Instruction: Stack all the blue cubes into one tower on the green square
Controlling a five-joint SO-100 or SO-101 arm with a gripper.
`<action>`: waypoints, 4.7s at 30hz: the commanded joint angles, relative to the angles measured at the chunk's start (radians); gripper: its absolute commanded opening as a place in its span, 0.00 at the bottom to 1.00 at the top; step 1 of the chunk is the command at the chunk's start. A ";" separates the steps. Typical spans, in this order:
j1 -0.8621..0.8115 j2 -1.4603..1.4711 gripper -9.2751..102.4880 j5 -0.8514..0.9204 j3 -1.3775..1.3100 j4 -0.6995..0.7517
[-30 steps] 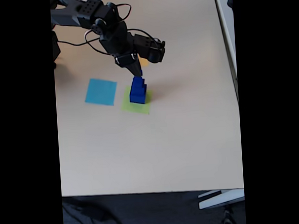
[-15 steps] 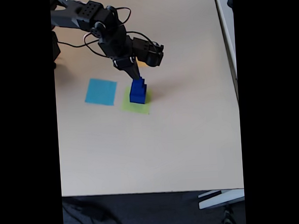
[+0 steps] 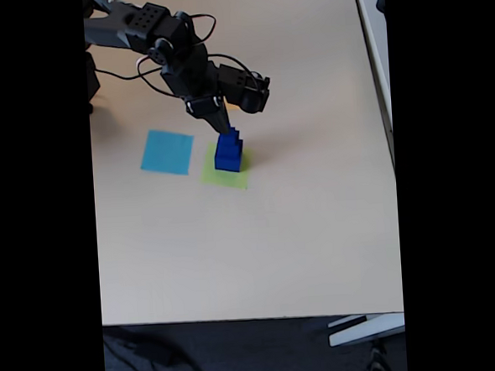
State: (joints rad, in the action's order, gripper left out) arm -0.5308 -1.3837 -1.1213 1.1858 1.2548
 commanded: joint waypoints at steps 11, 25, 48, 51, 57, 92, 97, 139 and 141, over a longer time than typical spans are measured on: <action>0.006 -0.034 0.10 -0.006 -0.026 -0.044; 0.011 -0.032 0.10 0.000 -0.012 -0.055; 0.017 -0.037 0.09 0.005 0.015 -0.061; 0.015 -0.040 0.09 0.009 0.017 -0.061; 0.008 -0.040 0.09 0.021 0.017 -0.054; 0.003 -0.040 0.13 0.032 0.018 -0.040; 0.003 -0.040 0.14 0.034 0.017 -0.041; 0.072 0.002 0.17 0.017 -0.753 0.503; 0.067 -0.003 0.17 0.020 -0.747 0.503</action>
State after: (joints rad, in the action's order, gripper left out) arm -0.4617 -1.3499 -1.0999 0.4725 1.7549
